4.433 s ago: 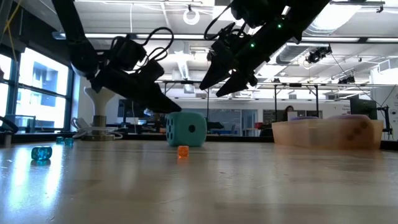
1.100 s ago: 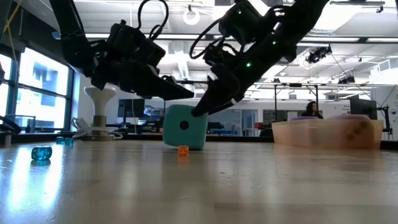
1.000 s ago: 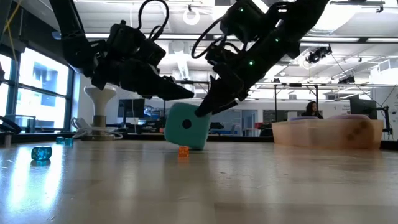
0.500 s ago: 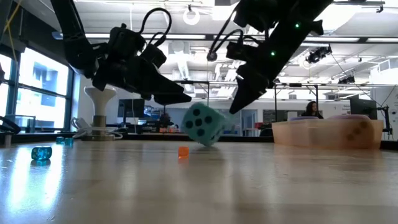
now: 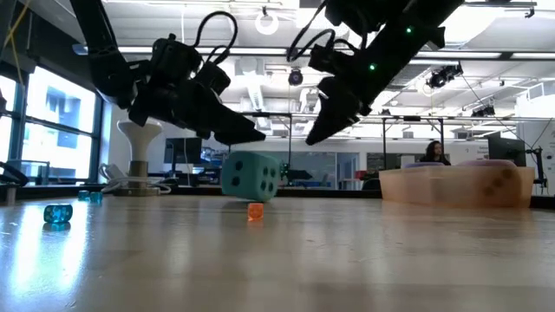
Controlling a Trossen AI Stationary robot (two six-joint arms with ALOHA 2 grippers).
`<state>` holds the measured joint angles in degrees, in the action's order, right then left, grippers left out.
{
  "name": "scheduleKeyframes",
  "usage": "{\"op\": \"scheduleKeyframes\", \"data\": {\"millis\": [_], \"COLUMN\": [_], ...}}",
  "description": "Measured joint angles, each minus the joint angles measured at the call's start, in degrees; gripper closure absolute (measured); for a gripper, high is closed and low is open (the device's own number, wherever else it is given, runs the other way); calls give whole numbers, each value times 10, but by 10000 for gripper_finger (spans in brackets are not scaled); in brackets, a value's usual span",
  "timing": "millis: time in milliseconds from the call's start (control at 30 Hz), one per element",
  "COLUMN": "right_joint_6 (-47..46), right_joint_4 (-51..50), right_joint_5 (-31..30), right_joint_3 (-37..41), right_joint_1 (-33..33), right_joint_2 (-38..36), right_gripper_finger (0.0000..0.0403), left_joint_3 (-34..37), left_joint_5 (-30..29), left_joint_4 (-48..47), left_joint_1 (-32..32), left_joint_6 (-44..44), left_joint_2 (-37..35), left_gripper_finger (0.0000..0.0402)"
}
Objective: Pick & Place Dice
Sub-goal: Put the green large die into the orange bin
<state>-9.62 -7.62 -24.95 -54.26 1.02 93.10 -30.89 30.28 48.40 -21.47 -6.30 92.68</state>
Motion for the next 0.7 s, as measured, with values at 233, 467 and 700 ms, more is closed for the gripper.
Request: {"op": "scheduleKeyframes", "data": {"millis": [233, 467, 700], "right_joint_6": [9, 55, 63], "right_joint_4": [56, 151, 179], "right_joint_5": [-2, -5, -2], "right_joint_3": [0, -2, -1], "right_joint_1": [-6, -27, -56], "right_joint_2": [2, 36, 48], "right_gripper_finger": [129, 54, 19], "left_joint_3": [0, 0, 0], "left_joint_5": [-5, -81, -160], "left_joint_4": [-9, -141, -237], "left_joint_1": [-4, -30, -54], "left_joint_6": [-18, -45, -53], "left_joint_2": [-59, -146, -181], "left_gripper_finger": [49, 49, 49]}}
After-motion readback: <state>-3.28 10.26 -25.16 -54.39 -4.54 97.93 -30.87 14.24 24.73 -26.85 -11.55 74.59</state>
